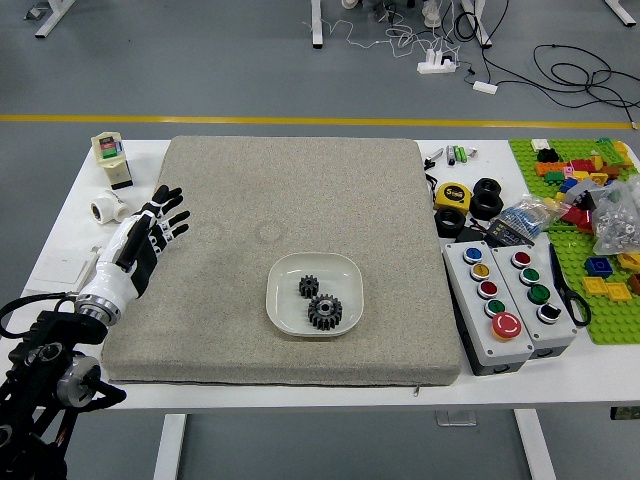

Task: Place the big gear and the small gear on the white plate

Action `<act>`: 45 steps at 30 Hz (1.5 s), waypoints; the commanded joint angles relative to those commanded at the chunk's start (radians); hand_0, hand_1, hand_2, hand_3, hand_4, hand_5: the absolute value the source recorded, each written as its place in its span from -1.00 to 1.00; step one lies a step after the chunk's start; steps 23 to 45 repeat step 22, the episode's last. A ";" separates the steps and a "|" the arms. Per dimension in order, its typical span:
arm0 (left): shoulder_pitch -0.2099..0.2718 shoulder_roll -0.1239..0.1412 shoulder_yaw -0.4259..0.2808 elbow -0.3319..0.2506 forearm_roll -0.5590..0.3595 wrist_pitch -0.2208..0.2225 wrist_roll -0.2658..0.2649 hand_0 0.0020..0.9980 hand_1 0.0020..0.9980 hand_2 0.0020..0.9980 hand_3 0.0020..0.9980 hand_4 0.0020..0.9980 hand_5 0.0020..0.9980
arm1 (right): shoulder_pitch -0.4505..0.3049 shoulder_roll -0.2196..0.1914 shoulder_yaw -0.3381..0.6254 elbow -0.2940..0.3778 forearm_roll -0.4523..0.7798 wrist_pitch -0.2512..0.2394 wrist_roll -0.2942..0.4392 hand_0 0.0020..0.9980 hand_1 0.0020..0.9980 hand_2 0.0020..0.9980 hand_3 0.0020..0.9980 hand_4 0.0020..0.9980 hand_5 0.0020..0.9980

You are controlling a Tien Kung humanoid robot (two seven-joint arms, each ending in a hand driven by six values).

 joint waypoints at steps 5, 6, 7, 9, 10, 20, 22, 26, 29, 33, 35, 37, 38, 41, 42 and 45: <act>0.004 0.001 -0.005 0.006 0.056 0.012 0.025 0.76 0.82 0.93 0.78 0.86 0.67 | -0.002 0.000 -0.002 0.000 -0.003 0.001 -0.001 0.31 0.33 0.50 0.12 0.51 0.23; 0.006 0.001 -0.005 0.006 0.057 0.011 0.025 0.76 0.81 0.93 0.78 0.85 0.67 | -0.003 0.001 -0.002 0.000 -0.003 0.001 -0.001 0.31 0.33 0.50 0.12 0.51 0.23; 0.011 0.001 -0.005 0.006 0.058 0.011 0.023 0.76 0.81 0.93 0.78 0.85 0.67 | -0.005 0.002 -0.003 0.000 -0.004 0.001 -0.002 0.31 0.33 0.50 0.12 0.51 0.23; 0.017 0.001 -0.005 0.007 0.061 0.012 0.023 0.76 0.81 0.93 0.78 0.85 0.67 | -0.008 0.003 -0.005 0.000 -0.006 0.001 -0.004 0.31 0.33 0.50 0.12 0.51 0.23; 0.019 0.000 -0.005 0.007 0.066 0.014 0.024 0.76 0.81 0.93 0.78 0.85 0.67 | -0.011 0.005 -0.005 0.000 -0.009 0.001 -0.004 0.31 0.33 0.50 0.12 0.51 0.23; 0.022 -0.005 -0.017 0.008 0.079 0.017 0.023 0.76 0.81 0.93 0.78 0.84 0.71 | -0.016 0.012 -0.019 0.000 -0.002 -0.002 -0.004 0.32 0.34 0.50 0.12 0.51 0.23; 0.022 -0.008 -0.018 0.009 0.078 0.017 0.022 0.76 0.81 0.93 0.78 0.84 0.71 | -0.016 0.012 -0.021 0.000 0.003 -0.003 -0.004 0.32 0.34 0.50 0.12 0.51 0.23; 0.022 -0.008 -0.018 0.009 0.078 0.017 0.022 0.76 0.81 0.93 0.78 0.84 0.71 | -0.016 0.012 -0.021 0.000 0.003 -0.003 -0.004 0.32 0.34 0.50 0.12 0.51 0.23; 0.022 -0.008 -0.018 0.009 0.078 0.017 0.022 0.76 0.81 0.93 0.78 0.84 0.71 | -0.016 0.012 -0.021 0.000 0.003 -0.003 -0.004 0.32 0.34 0.50 0.12 0.51 0.23; 0.022 -0.008 -0.018 0.009 0.078 0.017 0.022 0.76 0.81 0.93 0.78 0.84 0.71 | -0.016 0.012 -0.021 0.000 0.003 -0.003 -0.004 0.32 0.34 0.50 0.12 0.51 0.23; 0.022 -0.008 -0.018 0.009 0.078 0.017 0.022 0.76 0.81 0.93 0.78 0.84 0.71 | -0.016 0.012 -0.021 0.000 0.003 -0.003 -0.004 0.32 0.34 0.50 0.12 0.51 0.23; 0.022 -0.008 -0.018 0.009 0.078 0.017 0.022 0.76 0.81 0.93 0.78 0.84 0.71 | -0.016 0.012 -0.021 0.000 0.003 -0.003 -0.004 0.32 0.34 0.50 0.12 0.51 0.23; 0.022 -0.008 -0.018 0.009 0.078 0.017 0.022 0.76 0.81 0.93 0.78 0.84 0.71 | -0.016 0.012 -0.021 0.000 0.003 -0.003 -0.004 0.32 0.34 0.50 0.12 0.51 0.23; 0.022 -0.008 -0.018 0.009 0.078 0.017 0.022 0.76 0.81 0.93 0.78 0.84 0.71 | -0.016 0.012 -0.021 0.000 0.003 -0.003 -0.004 0.32 0.34 0.50 0.12 0.51 0.23; 0.022 -0.008 -0.018 0.009 0.078 0.017 0.022 0.76 0.81 0.93 0.78 0.84 0.71 | -0.016 0.012 -0.021 0.000 0.003 -0.003 -0.004 0.32 0.34 0.50 0.12 0.51 0.23; 0.022 -0.008 -0.018 0.009 0.078 0.017 0.022 0.76 0.81 0.93 0.78 0.84 0.71 | -0.016 0.012 -0.021 0.000 0.003 -0.003 -0.004 0.32 0.34 0.50 0.12 0.51 0.23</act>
